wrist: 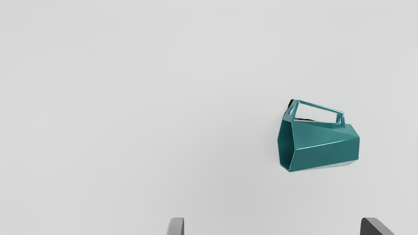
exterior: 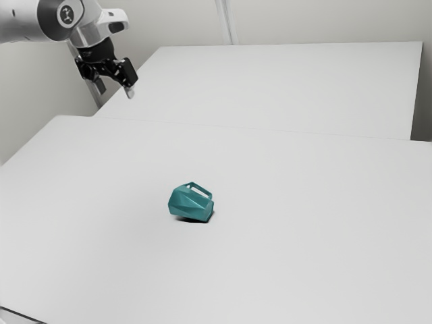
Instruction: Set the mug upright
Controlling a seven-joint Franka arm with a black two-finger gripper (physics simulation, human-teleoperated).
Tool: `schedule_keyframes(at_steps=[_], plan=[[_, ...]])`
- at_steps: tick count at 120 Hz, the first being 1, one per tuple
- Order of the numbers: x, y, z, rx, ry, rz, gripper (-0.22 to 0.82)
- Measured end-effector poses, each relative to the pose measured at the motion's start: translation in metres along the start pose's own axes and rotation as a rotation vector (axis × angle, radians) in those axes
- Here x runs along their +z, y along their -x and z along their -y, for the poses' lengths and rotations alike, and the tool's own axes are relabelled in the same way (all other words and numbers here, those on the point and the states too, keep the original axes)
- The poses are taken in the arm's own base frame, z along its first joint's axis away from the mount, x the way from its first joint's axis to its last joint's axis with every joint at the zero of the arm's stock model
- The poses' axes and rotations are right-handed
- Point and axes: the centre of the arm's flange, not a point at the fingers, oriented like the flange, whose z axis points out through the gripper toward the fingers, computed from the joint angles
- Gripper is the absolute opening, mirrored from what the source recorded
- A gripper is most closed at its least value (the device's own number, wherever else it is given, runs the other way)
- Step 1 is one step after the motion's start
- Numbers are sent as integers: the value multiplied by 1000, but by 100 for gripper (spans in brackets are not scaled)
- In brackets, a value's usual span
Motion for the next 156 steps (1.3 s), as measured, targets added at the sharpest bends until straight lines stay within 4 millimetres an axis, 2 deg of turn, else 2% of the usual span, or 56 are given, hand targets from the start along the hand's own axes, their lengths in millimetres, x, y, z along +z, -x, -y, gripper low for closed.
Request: schedule_keyframes(at_steps=[32, 52, 64, 85, 110, 156], plan=[[2, 1, 9, 5, -2, -5, 59], [12, 7, 20, -5, 7, 7, 59], [23, 17, 23, -7, 27, 15, 59], [65, 28, 29, -33, 94, 38, 59], [122, 43, 53, -158, 249, 43, 59], [189, 68, 44, -279, 484, 60, 59]])
